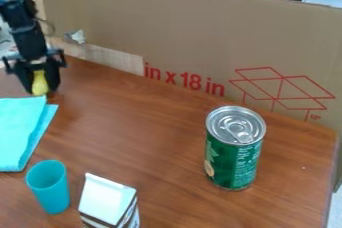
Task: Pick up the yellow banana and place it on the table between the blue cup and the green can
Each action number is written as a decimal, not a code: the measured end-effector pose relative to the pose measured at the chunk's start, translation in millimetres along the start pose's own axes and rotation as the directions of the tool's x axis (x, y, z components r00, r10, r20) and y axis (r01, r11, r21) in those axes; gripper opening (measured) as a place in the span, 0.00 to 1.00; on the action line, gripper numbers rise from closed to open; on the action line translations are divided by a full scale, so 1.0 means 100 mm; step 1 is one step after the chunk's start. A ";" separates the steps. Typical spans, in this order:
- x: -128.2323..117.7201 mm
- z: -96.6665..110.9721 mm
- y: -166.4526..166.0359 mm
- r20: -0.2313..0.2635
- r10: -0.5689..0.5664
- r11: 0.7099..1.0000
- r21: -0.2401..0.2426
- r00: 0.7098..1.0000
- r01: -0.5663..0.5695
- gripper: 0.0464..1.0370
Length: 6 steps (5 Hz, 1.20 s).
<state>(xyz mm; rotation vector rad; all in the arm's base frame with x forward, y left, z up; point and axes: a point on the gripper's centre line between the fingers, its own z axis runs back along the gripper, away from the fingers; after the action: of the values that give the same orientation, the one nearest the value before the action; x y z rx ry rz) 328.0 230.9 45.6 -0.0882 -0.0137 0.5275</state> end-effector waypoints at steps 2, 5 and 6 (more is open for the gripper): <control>-0.07 0.58 -0.30 0.123 -0.192 0.981 0.042 0.974 0.188 0.55; -0.98 0.29 -1.25 -0.096 -0.446 0.895 -0.028 0.890 0.445 0.55; -1.20 0.06 -1.44 -0.131 -0.496 0.867 -0.009 0.859 0.499 0.55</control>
<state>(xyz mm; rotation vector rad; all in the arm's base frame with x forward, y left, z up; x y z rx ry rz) 296.0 47.2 65.3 -0.0895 0.0953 -0.0005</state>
